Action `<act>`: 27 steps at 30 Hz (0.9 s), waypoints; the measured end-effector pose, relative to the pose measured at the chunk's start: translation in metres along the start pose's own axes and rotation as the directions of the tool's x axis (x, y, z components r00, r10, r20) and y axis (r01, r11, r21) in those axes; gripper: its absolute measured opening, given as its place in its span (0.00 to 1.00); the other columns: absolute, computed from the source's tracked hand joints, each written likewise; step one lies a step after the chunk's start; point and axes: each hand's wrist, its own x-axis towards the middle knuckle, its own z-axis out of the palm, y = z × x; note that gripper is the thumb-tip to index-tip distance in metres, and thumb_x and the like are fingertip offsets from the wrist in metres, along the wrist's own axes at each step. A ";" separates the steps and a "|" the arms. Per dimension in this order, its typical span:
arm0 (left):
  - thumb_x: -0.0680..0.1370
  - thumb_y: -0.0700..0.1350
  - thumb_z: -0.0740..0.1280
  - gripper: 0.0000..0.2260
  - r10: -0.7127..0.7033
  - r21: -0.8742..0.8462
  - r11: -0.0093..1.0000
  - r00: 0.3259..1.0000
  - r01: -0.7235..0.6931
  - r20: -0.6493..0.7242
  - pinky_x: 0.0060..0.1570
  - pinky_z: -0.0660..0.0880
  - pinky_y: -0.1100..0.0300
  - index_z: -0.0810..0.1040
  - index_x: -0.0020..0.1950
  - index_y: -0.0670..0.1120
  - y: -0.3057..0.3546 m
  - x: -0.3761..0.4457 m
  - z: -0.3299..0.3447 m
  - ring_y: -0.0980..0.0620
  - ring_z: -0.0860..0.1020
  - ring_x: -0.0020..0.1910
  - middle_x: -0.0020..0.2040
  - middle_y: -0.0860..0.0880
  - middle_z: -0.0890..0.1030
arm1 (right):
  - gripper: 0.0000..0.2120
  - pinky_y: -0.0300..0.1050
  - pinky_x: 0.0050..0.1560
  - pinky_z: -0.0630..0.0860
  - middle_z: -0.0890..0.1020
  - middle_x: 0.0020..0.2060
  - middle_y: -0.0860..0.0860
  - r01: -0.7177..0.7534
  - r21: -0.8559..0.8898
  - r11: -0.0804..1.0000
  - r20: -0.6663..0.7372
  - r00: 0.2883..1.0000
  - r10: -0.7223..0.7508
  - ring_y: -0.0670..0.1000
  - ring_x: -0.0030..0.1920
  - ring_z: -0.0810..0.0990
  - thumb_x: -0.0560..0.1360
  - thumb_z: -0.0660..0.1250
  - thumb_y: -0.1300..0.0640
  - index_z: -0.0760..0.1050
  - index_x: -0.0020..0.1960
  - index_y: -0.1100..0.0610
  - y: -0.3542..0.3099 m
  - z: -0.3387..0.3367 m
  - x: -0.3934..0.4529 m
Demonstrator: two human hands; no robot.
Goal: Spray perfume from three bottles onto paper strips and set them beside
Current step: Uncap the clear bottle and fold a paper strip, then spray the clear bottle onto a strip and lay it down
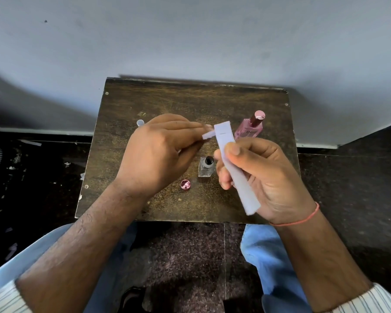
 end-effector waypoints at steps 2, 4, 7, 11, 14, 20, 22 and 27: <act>0.82 0.42 0.76 0.06 -0.140 -0.022 0.990 0.990 0.140 -0.005 0.50 0.85 0.48 0.91 0.58 0.46 -0.007 -0.001 -0.002 0.48 0.89 0.52 0.54 0.50 0.90 | 0.08 0.43 0.36 0.80 0.88 0.37 0.52 0.022 0.050 0.998 0.066 0.997 -0.026 0.48 0.34 0.85 0.73 0.80 0.50 0.90 0.43 0.54 -0.005 -0.002 -0.003; 0.82 0.45 0.76 0.06 -0.308 -0.158 0.941 0.951 0.300 -0.029 0.42 0.84 0.45 0.91 0.57 0.47 -0.007 -0.001 -0.003 0.47 0.88 0.46 0.50 0.49 0.91 | 0.10 0.44 0.35 0.80 0.87 0.36 0.52 0.029 0.024 0.999 0.048 0.998 -0.030 0.50 0.34 0.84 0.73 0.80 0.50 0.89 0.45 0.57 -0.012 -0.004 -0.004; 0.82 0.47 0.76 0.06 -0.446 -0.363 0.833 0.895 0.419 0.009 0.42 0.84 0.45 0.88 0.59 0.52 0.000 0.003 0.001 0.48 0.88 0.46 0.51 0.55 0.90 | 0.05 0.44 0.33 0.78 0.87 0.37 0.52 0.040 -0.079 0.996 -0.100 0.994 -0.048 0.52 0.34 0.82 0.74 0.79 0.54 0.88 0.42 0.55 -0.018 -0.018 -0.005; 0.82 0.42 0.76 0.05 -0.490 -0.445 0.758 0.867 0.476 0.093 0.52 0.87 0.49 0.90 0.57 0.45 -0.001 0.006 0.003 0.55 0.89 0.54 0.57 0.56 0.89 | 0.06 0.43 0.35 0.80 0.89 0.42 0.52 0.030 -0.137 0.990 -0.254 0.965 -0.065 0.52 0.35 0.82 0.76 0.76 0.53 0.88 0.41 0.53 -0.029 -0.048 -0.007; 0.82 0.40 0.76 0.06 -0.494 -0.532 0.689 0.856 0.492 0.153 0.46 0.87 0.51 0.89 0.59 0.42 -0.002 0.008 0.004 0.54 0.89 0.51 0.54 0.52 0.91 | 0.08 0.44 0.38 0.81 0.91 0.49 0.50 -0.021 -0.236 0.972 -0.328 0.943 -0.060 0.47 0.35 0.81 0.71 0.79 0.46 0.90 0.44 0.50 -0.038 -0.074 -0.012; 0.82 0.37 0.74 0.14 -0.475 -0.637 0.570 0.841 0.518 0.259 0.43 0.87 0.53 0.85 0.67 0.46 -0.003 0.007 0.001 0.48 0.90 0.51 0.51 0.48 0.91 | 0.02 0.46 0.38 0.82 0.91 0.45 0.52 -0.289 -0.522 0.803 -0.587 0.805 -0.092 0.46 0.37 0.84 0.78 0.79 0.54 0.91 0.48 0.49 -0.031 -0.126 -0.019; 0.83 0.38 0.73 0.14 -0.462 -0.642 0.561 0.841 0.522 0.280 0.42 0.87 0.57 0.84 0.69 0.46 -0.003 0.007 0.000 0.49 0.90 0.51 0.51 0.48 0.91 | 0.01 0.41 0.28 0.78 0.90 0.42 0.53 -0.400 -0.618 0.677 -0.617 0.781 -0.101 0.47 0.34 0.82 0.78 0.79 0.55 0.89 0.49 0.51 -0.026 -0.137 -0.019; 0.85 0.39 0.71 0.13 -0.455 -0.662 0.542 0.843 0.518 0.287 0.41 0.85 0.60 0.83 0.69 0.45 -0.003 0.007 -0.004 0.50 0.90 0.48 0.51 0.47 0.90 | 0.06 0.43 0.28 0.78 0.89 0.37 0.50 -0.524 -0.699 0.486 -0.636 0.767 -0.087 0.42 0.27 0.83 0.75 0.82 0.55 0.87 0.50 0.50 -0.021 -0.140 -0.019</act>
